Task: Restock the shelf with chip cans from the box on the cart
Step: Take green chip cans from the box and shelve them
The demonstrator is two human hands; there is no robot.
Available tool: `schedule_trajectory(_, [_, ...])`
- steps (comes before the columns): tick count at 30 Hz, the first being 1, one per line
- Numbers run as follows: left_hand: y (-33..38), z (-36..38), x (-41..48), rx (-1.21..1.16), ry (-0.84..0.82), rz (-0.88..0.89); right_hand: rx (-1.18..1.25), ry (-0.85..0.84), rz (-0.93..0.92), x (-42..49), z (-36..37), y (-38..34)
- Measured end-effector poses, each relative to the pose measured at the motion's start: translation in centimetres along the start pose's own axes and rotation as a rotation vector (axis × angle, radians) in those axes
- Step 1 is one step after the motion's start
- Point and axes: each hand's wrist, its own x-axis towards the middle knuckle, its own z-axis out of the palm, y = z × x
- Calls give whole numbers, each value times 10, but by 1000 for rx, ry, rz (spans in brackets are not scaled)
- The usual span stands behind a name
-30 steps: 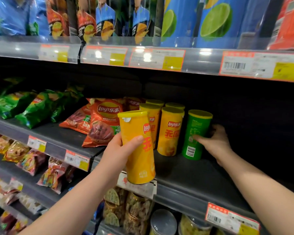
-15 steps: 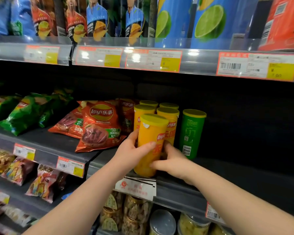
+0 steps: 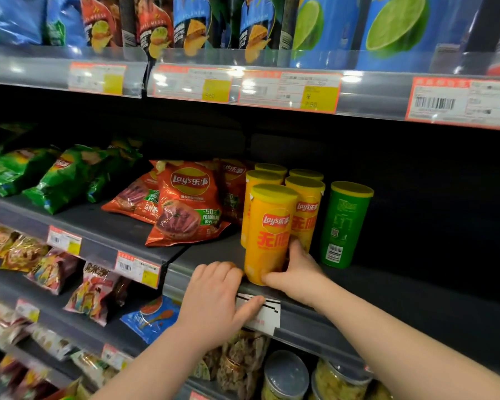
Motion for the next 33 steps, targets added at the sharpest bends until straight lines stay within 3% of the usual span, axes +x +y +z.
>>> schedule_trajectory(11, [0,-2,1,-11,15,-6,-68,147,34,6,6,-8])
schedule_trajectory(25, [-1,-4,2,47,-14,14,-42,118,42,2,3,-7])
schedule_trajectory(33, [9,-20,-7,98,-83,-52,-50,114,-80,-13,-1,7])
